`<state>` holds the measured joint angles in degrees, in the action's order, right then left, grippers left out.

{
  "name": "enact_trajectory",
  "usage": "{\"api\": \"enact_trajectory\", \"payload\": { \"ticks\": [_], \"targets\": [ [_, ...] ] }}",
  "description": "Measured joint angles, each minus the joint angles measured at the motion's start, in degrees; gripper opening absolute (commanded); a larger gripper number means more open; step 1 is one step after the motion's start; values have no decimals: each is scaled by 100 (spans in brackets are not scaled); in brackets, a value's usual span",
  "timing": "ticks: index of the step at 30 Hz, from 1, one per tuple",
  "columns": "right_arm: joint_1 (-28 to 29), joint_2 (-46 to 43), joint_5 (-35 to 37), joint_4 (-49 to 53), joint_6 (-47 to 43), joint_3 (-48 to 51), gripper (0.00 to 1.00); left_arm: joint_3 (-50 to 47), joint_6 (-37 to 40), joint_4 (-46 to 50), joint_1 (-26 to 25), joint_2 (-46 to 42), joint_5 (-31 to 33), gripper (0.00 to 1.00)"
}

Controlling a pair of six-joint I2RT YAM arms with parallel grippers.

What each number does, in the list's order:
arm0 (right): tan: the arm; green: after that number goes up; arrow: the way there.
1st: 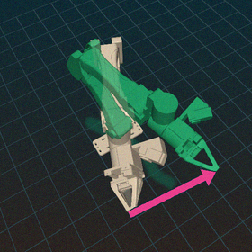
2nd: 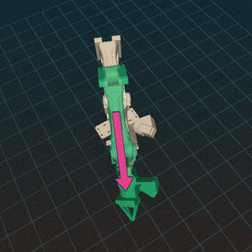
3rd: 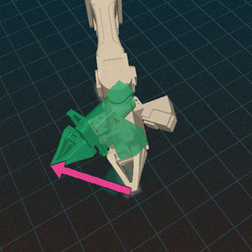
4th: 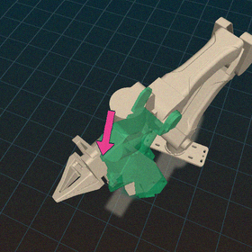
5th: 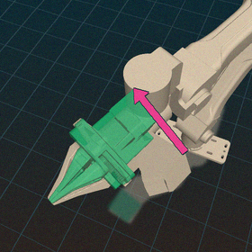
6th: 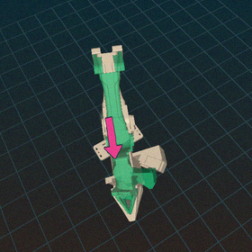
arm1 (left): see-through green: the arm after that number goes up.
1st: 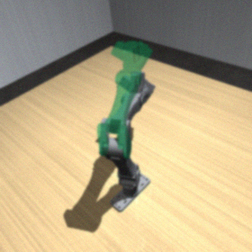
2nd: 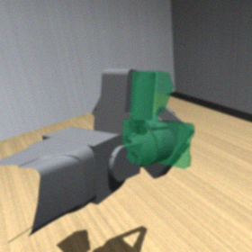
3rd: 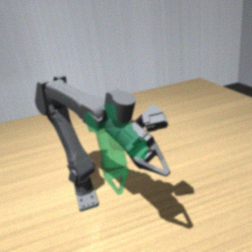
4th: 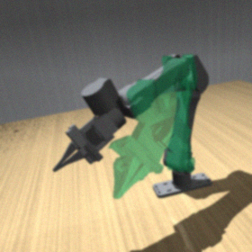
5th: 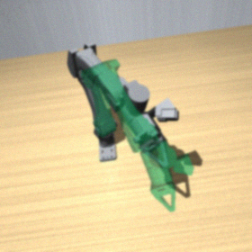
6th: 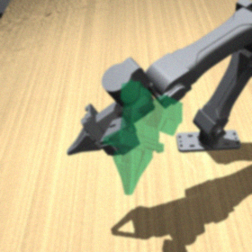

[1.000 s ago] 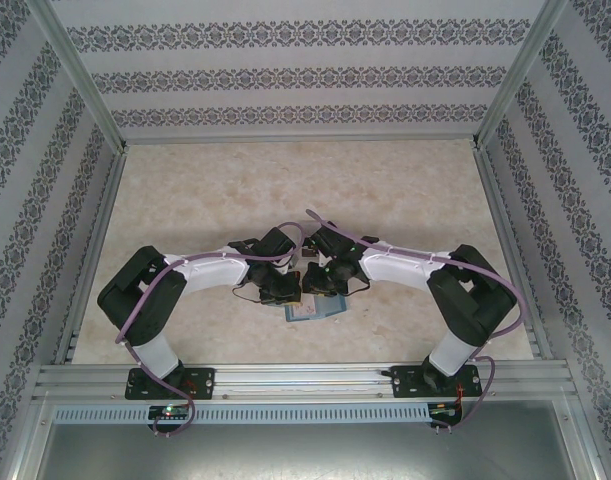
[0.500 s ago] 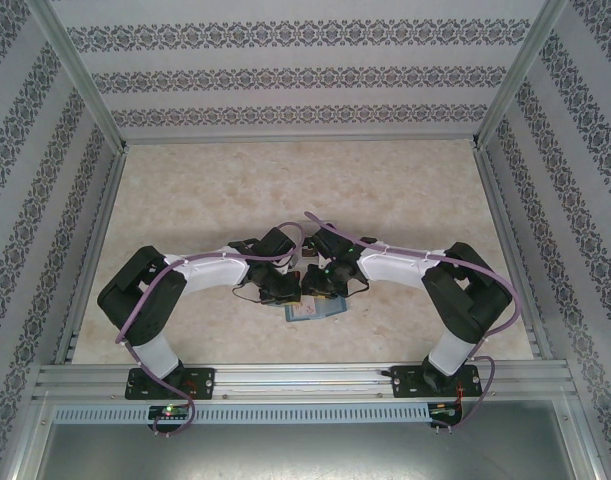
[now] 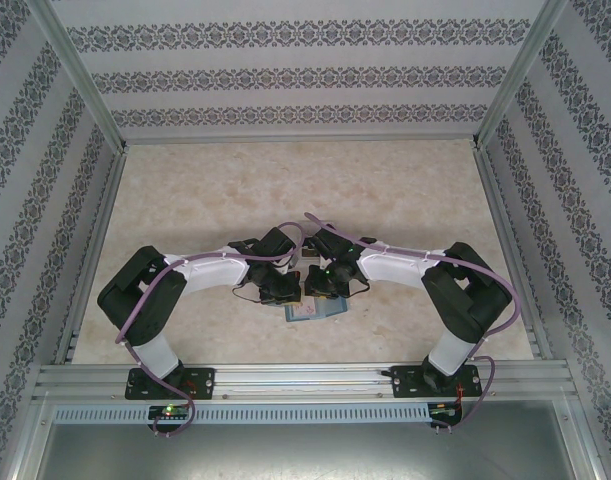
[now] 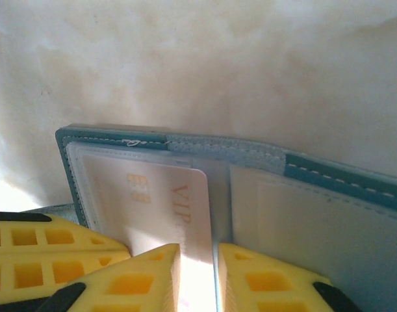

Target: Take the credit cards out of the card holder

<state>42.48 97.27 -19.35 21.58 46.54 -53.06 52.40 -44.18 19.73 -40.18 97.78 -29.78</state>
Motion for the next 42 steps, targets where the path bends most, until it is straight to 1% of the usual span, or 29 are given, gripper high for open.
{"api": "enact_trajectory", "payload": {
  "ticks": [3, 10, 17, 21, 23, 25, 26, 27, 28, 31, 42],
  "targets": [
    [0, -70, 0, -4, 0, 31, 17, 0, 0, 0, 0, 0, 0, 0],
    [0, -136, -28, -90, 20, 133, 14, 0, 0, 0, 0, 0, 0, 0],
    [0, -131, -114, -190, 26, 214, 7, 0, 0, 0, 0, -2, 0, 0],
    [0, -122, -155, -289, 66, 262, 7, 0, 0, 0, 0, -9, 7, 0],
    [0, -122, -170, -326, 70, 280, 9, -2, 0, 2, 0, -11, 22, 0],
    [0, -120, -168, -332, 94, 284, 17, -2, 0, 2, 0, -13, 24, 0],
    [0, -120, -168, -330, 107, 284, 24, -2, 0, 2, 0, -13, 22, 0],
    [2, -120, -155, -326, 116, 282, 29, -2, 0, 2, 0, -15, 24, 0],
    [2, -120, -153, -323, 87, 275, 30, -2, 0, 0, 0, -17, 24, 0],
    [4, -120, -118, -295, 55, 243, 32, -4, 0, 2, 0, -42, 28, 0],
    [4, -210, 203, 72, -28, 131, 34, -15, 0, 7, 0, -76, 133, 0]
  ]
}}
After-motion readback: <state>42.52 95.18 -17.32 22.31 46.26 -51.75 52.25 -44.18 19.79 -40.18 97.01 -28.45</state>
